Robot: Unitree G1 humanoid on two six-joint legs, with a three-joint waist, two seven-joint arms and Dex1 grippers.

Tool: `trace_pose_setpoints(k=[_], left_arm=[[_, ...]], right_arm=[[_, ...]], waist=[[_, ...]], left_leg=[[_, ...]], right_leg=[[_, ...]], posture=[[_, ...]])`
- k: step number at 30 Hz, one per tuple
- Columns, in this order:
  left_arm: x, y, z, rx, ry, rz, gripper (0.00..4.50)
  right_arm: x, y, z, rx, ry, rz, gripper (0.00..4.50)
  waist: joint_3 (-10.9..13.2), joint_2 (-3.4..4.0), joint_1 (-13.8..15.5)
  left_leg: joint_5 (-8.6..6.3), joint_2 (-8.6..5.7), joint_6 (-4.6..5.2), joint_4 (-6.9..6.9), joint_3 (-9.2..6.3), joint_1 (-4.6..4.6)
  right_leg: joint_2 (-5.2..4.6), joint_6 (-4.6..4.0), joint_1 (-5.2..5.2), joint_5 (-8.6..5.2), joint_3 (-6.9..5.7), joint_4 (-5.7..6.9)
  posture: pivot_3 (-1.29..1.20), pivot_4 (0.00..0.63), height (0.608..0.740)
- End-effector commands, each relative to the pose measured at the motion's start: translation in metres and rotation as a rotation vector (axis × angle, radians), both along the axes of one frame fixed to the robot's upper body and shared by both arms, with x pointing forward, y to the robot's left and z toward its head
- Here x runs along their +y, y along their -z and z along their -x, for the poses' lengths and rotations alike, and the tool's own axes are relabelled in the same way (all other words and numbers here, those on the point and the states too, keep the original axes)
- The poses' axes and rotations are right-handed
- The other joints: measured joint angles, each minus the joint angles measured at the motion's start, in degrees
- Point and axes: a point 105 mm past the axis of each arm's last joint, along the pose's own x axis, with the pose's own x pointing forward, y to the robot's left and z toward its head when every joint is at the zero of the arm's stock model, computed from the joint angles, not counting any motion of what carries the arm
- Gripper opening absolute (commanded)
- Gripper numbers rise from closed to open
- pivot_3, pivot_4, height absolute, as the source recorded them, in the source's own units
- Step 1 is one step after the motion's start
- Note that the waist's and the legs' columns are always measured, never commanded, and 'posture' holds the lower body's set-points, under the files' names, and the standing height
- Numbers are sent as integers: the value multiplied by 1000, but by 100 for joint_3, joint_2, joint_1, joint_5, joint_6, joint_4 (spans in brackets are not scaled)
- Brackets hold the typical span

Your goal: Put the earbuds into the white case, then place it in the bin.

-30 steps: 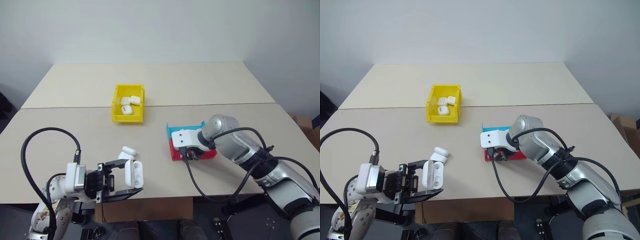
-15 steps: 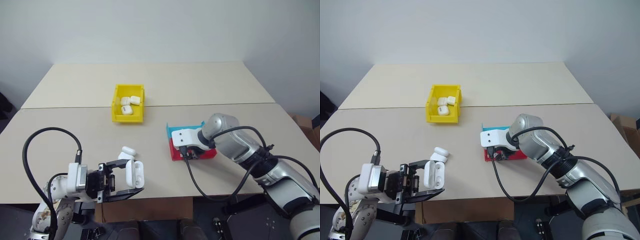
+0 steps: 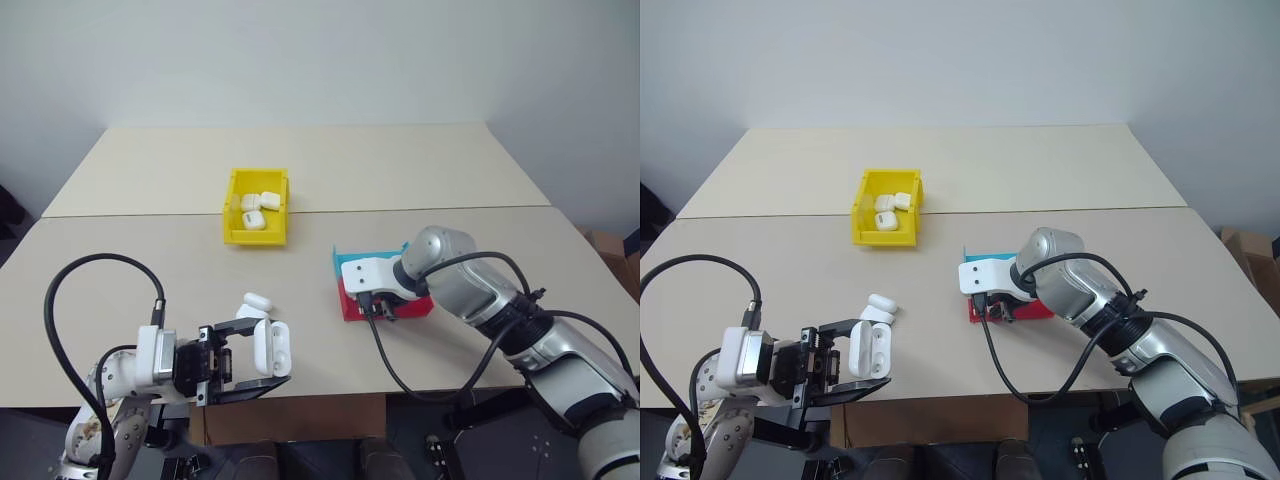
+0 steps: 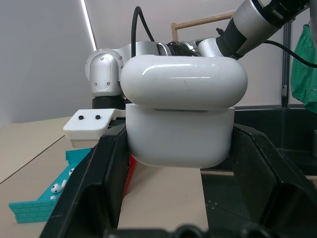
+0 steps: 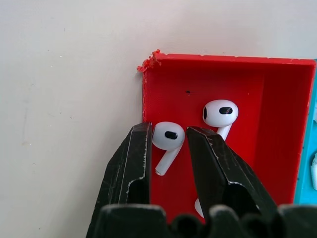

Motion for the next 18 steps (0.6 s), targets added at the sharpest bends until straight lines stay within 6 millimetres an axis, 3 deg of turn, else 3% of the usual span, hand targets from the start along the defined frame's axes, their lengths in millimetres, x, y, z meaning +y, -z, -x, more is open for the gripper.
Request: trace_pose_setpoints(k=[1, 7, 11, 18], left_arm=[[-2, -5, 3, -35, 12, 1, 2785], [-1, -5, 3, -36, 8, 0, 2785], [-1, -5, 3, -36, 6, -1, 2785], [-1, -5, 4, -34, 10, -3, 2785]], right_arm=[[4, -15, -3, -49, -28, -10, 1471], [3, -14, -4, -50, -25, -3, 1471], [2, -12, -4, -53, -26, 8, 633], [3, -13, -3, -60, -24, -2, 583]], waist=[[0, 0, 1], [0, 0, 0], [0, 0, 1], [0, 0, 1]], left_leg=[[0, 0, 0, 0, 0, 0], [0, 0, 0, 0, 0, 0], [0, 0, 0, 0, 0, 0], [0, 0, 0, 0, 0, 0]], right_leg=[[0, 0, 0, 0, 0, 0], [0, 0, 0, 0, 0, 0], [0, 0, 0, 0, 0, 0], [0, 0, 0, 0, 0, 0]], posture=[[0, 150, 740], [0, 150, 740], [0, 150, 740], [0, 150, 740]])
